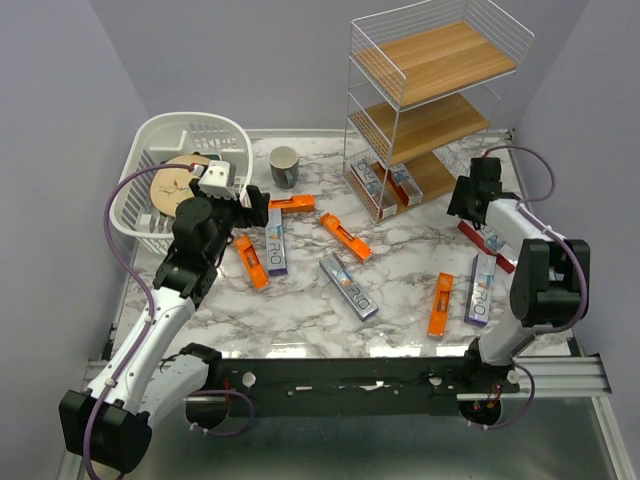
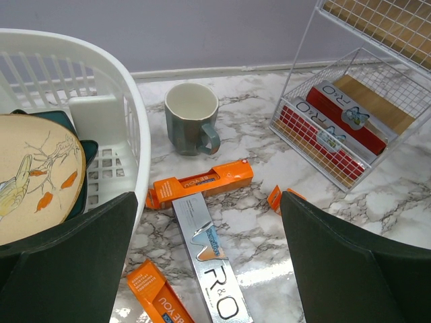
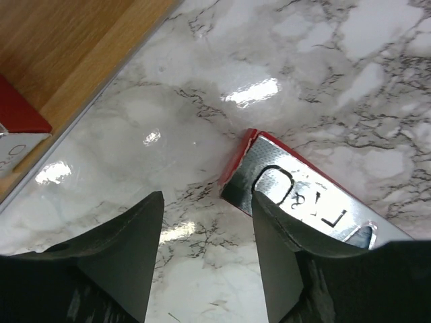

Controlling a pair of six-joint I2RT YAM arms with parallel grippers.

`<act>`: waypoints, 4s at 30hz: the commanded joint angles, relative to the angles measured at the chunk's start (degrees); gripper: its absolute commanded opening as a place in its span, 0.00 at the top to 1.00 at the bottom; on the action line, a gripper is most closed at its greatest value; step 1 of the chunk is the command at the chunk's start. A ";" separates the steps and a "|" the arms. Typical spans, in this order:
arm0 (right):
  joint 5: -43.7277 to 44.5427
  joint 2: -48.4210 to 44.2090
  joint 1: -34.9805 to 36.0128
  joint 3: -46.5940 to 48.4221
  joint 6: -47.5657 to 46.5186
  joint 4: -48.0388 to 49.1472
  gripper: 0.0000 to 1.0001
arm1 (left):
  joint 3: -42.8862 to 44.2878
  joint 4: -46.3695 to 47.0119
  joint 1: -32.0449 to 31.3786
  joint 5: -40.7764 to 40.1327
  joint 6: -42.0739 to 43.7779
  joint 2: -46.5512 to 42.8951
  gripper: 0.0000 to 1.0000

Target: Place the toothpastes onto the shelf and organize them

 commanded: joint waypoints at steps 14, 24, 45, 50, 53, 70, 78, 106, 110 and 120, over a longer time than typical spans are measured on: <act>-2.63 -23.37 -24.77 -19.23 23.45 -2.34 0.16 | 1.47 -0.48 -0.15 -0.66 0.22 -1.17 0.01; -15.19 -20.38 -33.57 -25.03 24.25 6.71 0.02 | 1.38 -0.22 -0.15 -0.05 -0.04 -0.91 0.01; -40.50 -17.13 -28.67 -27.50 17.23 19.82 0.09 | 1.74 -0.48 0.02 -0.31 0.31 -0.12 0.01; -41.22 -18.61 -24.17 -24.68 9.85 12.43 0.09 | 1.74 -0.57 0.02 -0.57 0.48 -0.38 0.01; -38.94 -20.37 -21.10 -23.37 6.77 9.45 0.10 | 1.65 -0.48 0.02 -0.57 0.48 -0.64 0.01; -24.13 -15.99 -18.89 -18.62 -4.04 6.96 0.11 | 1.47 -0.13 0.11 -0.83 0.83 -2.05 0.01; -26.10 -9.40 -16.00 -14.67 -10.80 4.17 0.13 | 1.38 0.04 0.11 -0.57 0.66 -2.23 0.01; -17.66 -16.68 -7.47 -18.62 -14.33 9.96 0.58 | 1.47 0.04 0.46 -0.22 0.57 -1.70 0.01; -18.71 -18.27 -7.47 -18.18 -14.42 10.93 0.58 | 1.56 -0.04 0.46 -0.13 0.57 -1.61 0.01; -23.89 -9.75 -6.85 -9.22 -18.99 10.32 0.58 | 1.65 -0.22 1.34 -0.04 0.75 -1.00 0.01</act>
